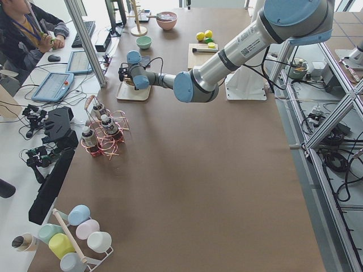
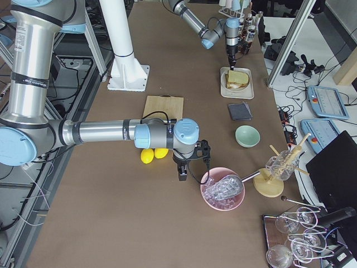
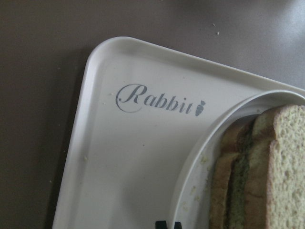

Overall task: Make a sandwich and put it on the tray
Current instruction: 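Release the plate rim with the left gripper on the tray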

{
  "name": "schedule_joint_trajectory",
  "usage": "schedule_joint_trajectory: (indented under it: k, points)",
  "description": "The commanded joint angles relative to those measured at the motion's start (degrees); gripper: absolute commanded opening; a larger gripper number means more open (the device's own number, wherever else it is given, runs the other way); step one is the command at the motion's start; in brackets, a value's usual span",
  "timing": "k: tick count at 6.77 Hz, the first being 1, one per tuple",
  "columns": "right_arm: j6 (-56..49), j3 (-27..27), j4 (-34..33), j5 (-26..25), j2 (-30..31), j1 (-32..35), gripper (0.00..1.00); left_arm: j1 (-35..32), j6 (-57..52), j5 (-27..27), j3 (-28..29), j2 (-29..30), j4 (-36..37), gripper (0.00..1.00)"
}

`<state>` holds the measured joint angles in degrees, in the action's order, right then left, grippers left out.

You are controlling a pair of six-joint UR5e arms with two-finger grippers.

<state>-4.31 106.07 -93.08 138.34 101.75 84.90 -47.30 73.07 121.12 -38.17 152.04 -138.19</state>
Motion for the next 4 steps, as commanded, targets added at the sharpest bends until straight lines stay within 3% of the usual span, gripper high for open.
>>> schedule_joint_trajectory:
  k: [1,4]
  points:
    - [0.0,0.0,0.0,0.1,0.1,0.0,1.00,0.0,1.0,-0.8,0.9,0.2,-0.8,0.00]
    - [0.0,0.1,-0.1,0.2,-0.3,-0.1,1.00,0.2,3.0,-2.0,1.2,0.2,-2.2,0.00]
